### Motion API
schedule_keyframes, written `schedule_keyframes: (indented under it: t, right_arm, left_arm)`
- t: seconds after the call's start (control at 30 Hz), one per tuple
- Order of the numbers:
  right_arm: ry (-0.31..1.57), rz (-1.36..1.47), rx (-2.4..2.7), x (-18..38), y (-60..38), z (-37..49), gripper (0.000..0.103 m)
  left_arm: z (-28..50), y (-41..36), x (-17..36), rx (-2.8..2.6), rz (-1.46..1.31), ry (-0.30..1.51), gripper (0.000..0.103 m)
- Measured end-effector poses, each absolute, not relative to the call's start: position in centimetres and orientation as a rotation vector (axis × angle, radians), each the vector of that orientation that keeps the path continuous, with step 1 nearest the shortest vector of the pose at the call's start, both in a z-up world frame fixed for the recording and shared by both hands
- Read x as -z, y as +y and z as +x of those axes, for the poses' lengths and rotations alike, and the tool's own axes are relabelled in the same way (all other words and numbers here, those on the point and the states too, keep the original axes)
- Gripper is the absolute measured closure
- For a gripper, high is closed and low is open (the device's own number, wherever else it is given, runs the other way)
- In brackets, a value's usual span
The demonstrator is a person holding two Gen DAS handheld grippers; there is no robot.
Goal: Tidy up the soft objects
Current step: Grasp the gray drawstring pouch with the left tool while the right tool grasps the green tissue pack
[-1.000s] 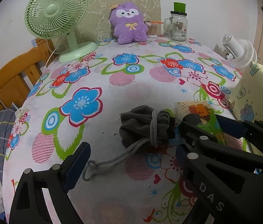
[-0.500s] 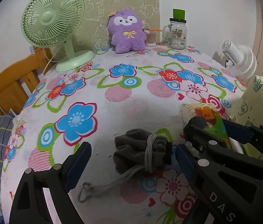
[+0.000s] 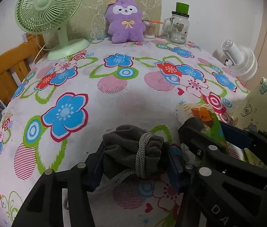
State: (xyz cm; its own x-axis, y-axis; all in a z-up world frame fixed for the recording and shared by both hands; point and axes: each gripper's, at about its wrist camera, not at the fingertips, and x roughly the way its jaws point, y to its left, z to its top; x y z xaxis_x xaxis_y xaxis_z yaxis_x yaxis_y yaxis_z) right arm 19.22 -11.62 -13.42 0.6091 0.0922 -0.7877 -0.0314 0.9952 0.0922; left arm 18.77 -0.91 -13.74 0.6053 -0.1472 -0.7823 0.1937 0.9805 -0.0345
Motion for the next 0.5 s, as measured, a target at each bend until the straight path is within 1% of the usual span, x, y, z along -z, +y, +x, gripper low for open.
schedule_keyframes:
  t: [0.5]
  right_arm:
    - [0.879, 0.068, -0.093, 12.0, -11.2, 17.4, 0.055]
  left_arm:
    - [16.5, -0.5, 12.1, 0.174, 0.046, 0.863, 0.047]
